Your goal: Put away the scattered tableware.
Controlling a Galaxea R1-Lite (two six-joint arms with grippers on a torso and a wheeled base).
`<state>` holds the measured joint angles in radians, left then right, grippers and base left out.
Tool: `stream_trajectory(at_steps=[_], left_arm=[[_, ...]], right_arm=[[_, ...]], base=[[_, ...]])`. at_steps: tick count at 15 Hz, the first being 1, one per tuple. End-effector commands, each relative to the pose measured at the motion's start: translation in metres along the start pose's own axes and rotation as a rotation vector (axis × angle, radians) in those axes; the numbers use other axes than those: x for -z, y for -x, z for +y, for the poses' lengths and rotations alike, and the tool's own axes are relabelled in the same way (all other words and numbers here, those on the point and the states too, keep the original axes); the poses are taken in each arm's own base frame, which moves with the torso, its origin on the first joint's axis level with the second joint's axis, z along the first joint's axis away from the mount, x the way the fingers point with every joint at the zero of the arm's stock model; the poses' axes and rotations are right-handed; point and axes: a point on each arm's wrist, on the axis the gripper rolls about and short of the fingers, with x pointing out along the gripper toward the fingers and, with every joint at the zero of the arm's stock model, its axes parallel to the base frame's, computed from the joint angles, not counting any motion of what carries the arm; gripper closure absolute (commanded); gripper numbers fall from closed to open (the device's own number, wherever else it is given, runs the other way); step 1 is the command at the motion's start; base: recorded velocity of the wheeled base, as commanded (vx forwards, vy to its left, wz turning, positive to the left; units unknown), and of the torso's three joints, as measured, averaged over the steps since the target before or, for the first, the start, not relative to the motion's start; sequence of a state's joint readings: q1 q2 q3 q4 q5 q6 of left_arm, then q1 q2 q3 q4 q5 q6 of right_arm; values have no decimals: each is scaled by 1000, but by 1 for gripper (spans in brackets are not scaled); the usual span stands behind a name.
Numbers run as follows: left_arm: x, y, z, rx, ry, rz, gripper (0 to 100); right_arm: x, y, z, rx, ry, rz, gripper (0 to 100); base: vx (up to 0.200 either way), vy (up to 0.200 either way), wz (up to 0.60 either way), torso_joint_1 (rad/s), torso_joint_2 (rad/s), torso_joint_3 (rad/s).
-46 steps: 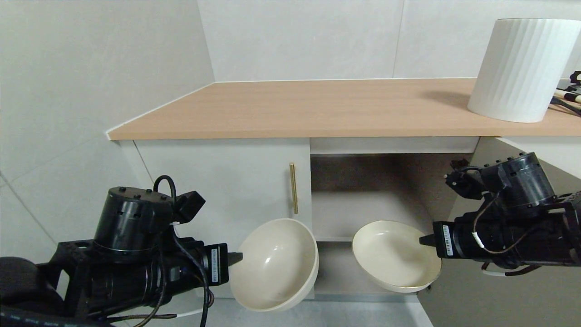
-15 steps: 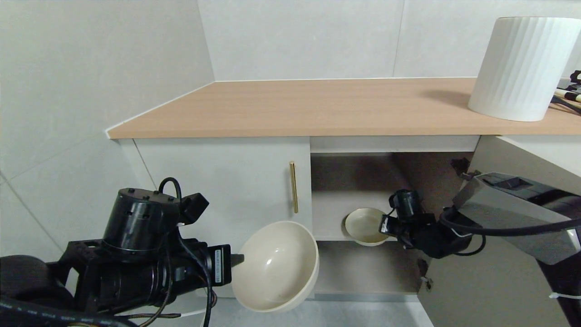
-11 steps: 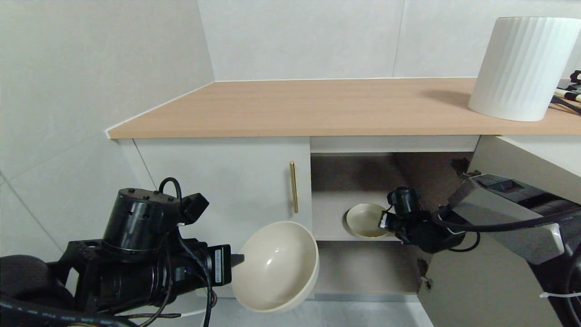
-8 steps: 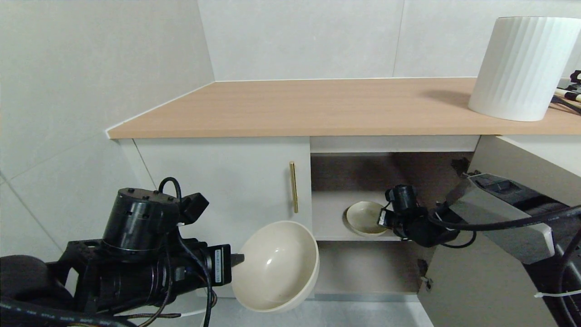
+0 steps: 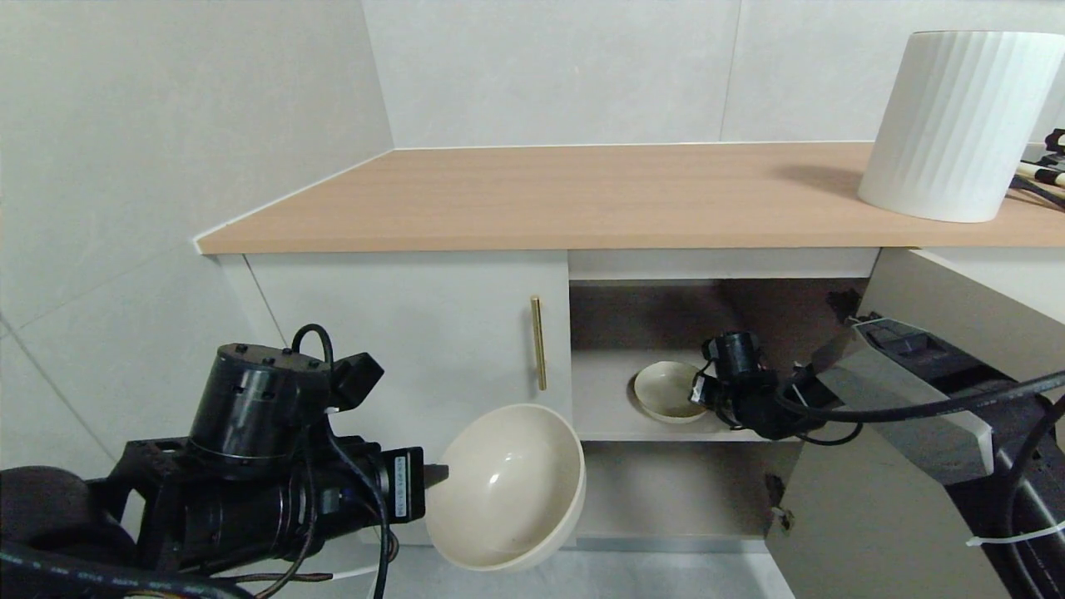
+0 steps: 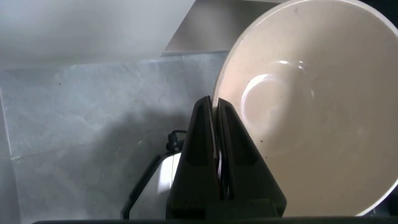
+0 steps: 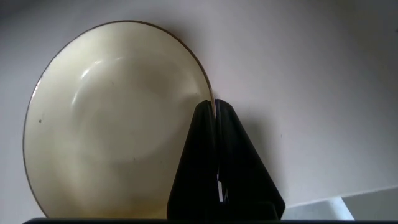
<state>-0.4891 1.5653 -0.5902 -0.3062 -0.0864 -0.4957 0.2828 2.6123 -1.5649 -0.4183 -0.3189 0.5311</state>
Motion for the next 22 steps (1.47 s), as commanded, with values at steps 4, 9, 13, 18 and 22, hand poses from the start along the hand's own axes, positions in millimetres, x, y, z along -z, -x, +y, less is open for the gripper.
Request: stream_trajectory(at_steps=[4, 9, 13, 18, 22], left_arm=[[0, 0, 0, 1, 0, 0, 100], [0, 0, 0, 0, 0, 2, 100], [0, -8, 1, -8, 1, 15, 100], [4, -40, 3, -56, -51, 35, 100], [16, -53, -3, -92, -87, 68, 100]], right_arm=[[-1, -5, -2, 13, -5, -13, 100], [-3, -3, -2, 22, -16, -22, 0], [-19, 38, -1, 18, -45, 8, 0], [-26, 176, 21, -242, 71, 136, 0], [-25, 283, 42, -420, 190, 189, 0]], base=[[0, 0, 0, 0, 0, 0], [0, 0, 0, 0, 0, 0], [0, 0, 0, 0, 0, 0], [0, 0, 0, 0, 0, 0], [0, 0, 0, 0, 0, 0]])
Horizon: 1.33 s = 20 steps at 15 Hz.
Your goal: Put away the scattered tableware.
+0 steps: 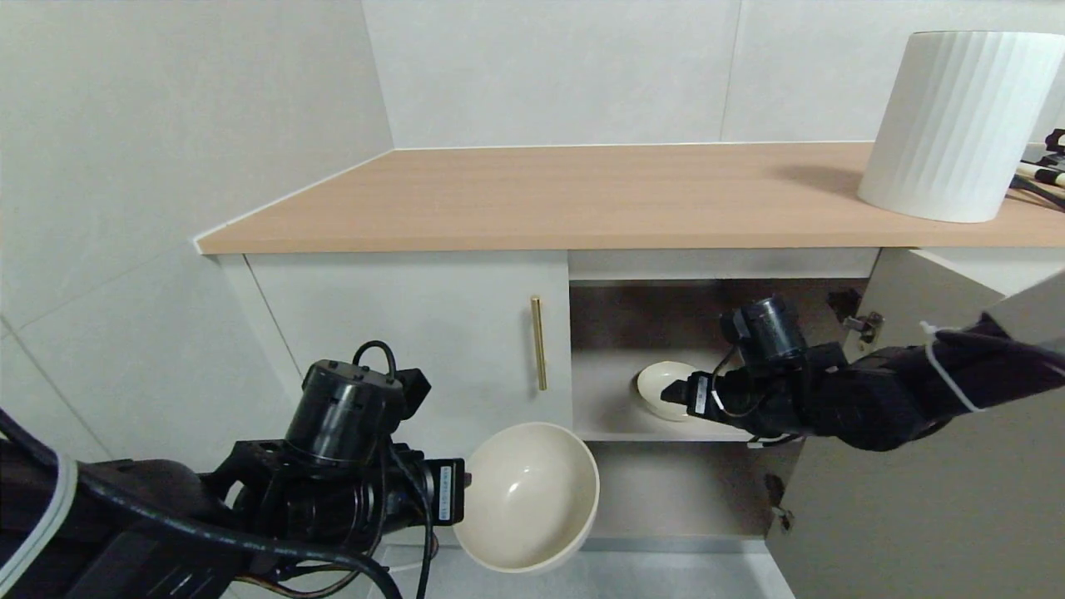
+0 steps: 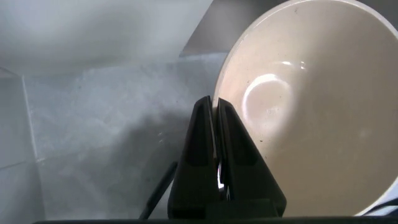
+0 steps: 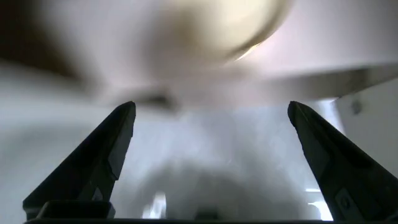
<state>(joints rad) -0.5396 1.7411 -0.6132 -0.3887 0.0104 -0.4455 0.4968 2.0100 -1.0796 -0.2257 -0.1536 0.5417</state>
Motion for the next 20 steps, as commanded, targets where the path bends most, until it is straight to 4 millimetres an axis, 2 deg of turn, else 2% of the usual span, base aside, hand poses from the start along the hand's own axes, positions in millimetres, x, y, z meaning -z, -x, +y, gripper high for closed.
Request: stream_trajectory(at_steps=[1, 2, 3, 7, 9, 12, 20], left_arm=[[6, -8, -3, -4, -13, 34, 100], [7, -8, -4, 0, -19, 37, 100], [8, -8, -6, 5, -23, 40, 100], [11, -7, -11, 17, -39, 43, 100], [12, -6, -14, 14, -47, 42, 100], [14, -4, -17, 16, -57, 37, 100], [20, -3, -24, 1, -85, 34, 100]], right_arm=[[9, 93, 36, -178, 95, 5, 0], [17, 109, 43, -221, 128, 55, 0], [22, 116, 46, -246, 150, 101, 0], [46, 123, 59, -294, 255, 200, 0], [58, 117, 64, -291, 283, 235, 0], [80, 86, 71, -200, 325, 292, 0], [88, 69, 73, -171, 330, 312, 0]], base=[[0, 0, 0, 0, 0, 0], [0, 0, 0, 0, 0, 0], [0, 0, 0, 0, 0, 0], [0, 0, 0, 0, 0, 0], [0, 0, 0, 0, 0, 0], [0, 0, 0, 0, 0, 0], [0, 0, 0, 0, 0, 0]])
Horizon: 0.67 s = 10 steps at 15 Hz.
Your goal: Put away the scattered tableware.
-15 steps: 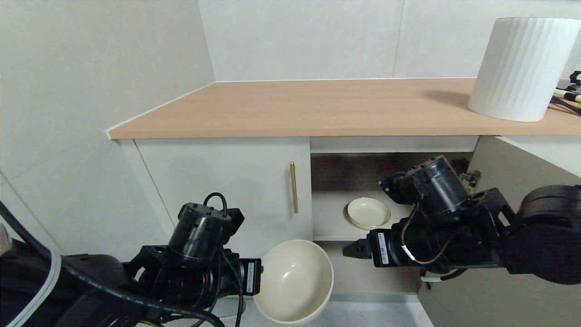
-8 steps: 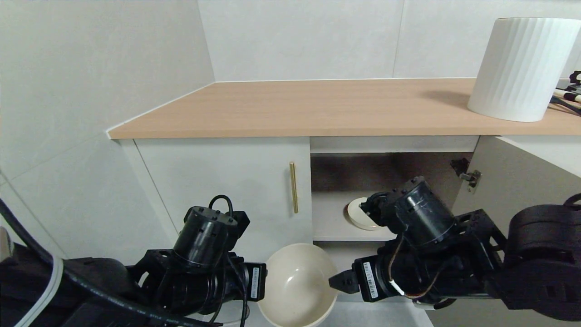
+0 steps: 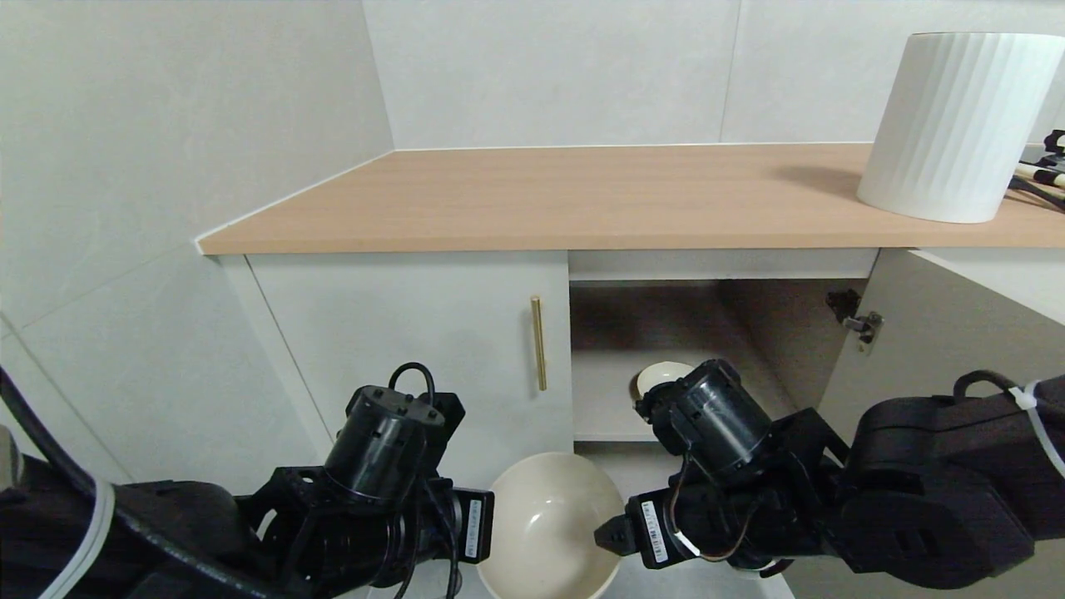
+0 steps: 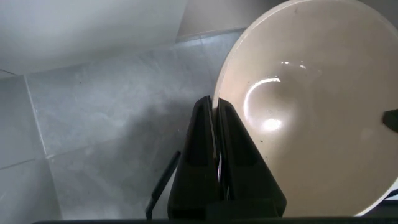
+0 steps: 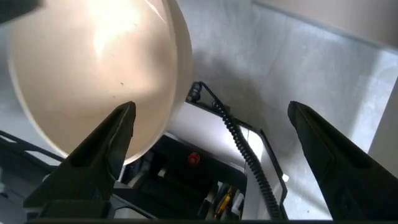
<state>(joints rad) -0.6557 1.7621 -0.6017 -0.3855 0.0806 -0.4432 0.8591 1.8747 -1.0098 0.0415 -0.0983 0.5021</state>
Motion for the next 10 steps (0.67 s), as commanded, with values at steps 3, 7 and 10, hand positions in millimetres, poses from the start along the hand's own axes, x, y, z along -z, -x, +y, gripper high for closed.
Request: stream_trajectory(at_steps=[3, 7, 10], left_arm=[[0, 0, -1, 4, -2, 0, 100], [1, 0, -1, 3, -2, 1, 100], [1, 0, -1, 1, -2, 2, 100]], right_arm=[[0, -12, 1, 1, -7, -1, 100], [-1, -9, 1, -2, -8, -7, 100], [-1, -9, 1, 0, -6, -7, 100]], base=[[0, 0, 0, 0, 0, 0], [0, 0, 0, 0, 0, 0], [0, 0, 0, 0, 0, 0]])
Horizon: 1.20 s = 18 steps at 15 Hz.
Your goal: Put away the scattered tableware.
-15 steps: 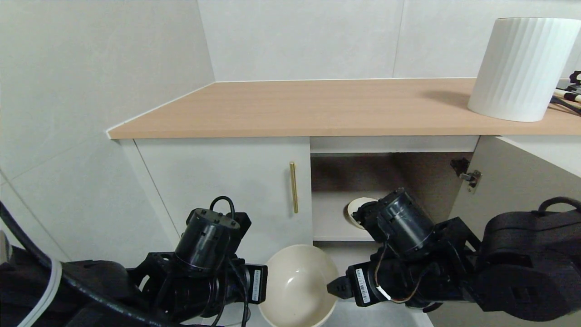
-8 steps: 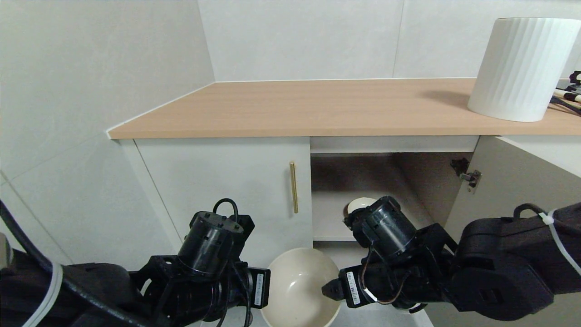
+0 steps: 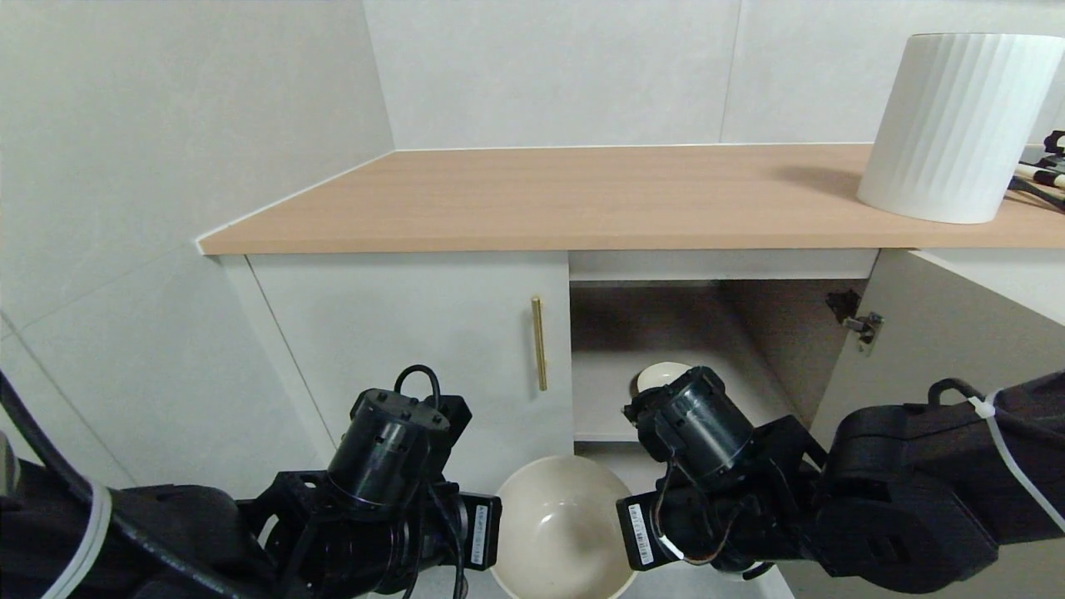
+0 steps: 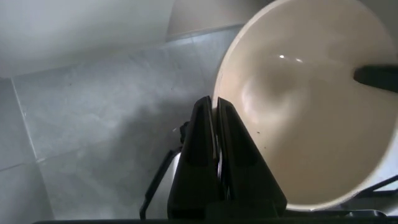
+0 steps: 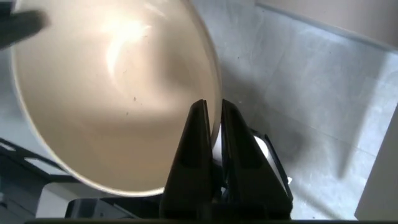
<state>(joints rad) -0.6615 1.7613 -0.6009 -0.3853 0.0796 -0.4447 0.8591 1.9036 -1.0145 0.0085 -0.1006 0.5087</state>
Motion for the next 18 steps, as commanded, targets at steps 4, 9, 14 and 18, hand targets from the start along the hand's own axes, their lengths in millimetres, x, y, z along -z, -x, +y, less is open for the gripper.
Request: stream_trajectory(at_steps=[4, 9, 14, 18], left_arm=[[0, 0, 0, -2, 2, -3, 0], [-2, 0, 0, 0, 11, -11, 0], [-4, 0, 0, 0, 37, -16, 0], [-4, 0, 0, 1, 43, -17, 0]], right_arm=[[1, -2, -1, 5, 2, 7, 100], [-3, -4, -7, 52, -13, -15, 100], [-12, -24, -35, 185, -69, -63, 100], [-29, -57, -69, 293, -158, -195, 100]], base=[[0, 0, 0, 0, 0, 0], [0, 0, 0, 0, 0, 0], [0, 0, 0, 0, 0, 0], [0, 0, 0, 0, 0, 0]])
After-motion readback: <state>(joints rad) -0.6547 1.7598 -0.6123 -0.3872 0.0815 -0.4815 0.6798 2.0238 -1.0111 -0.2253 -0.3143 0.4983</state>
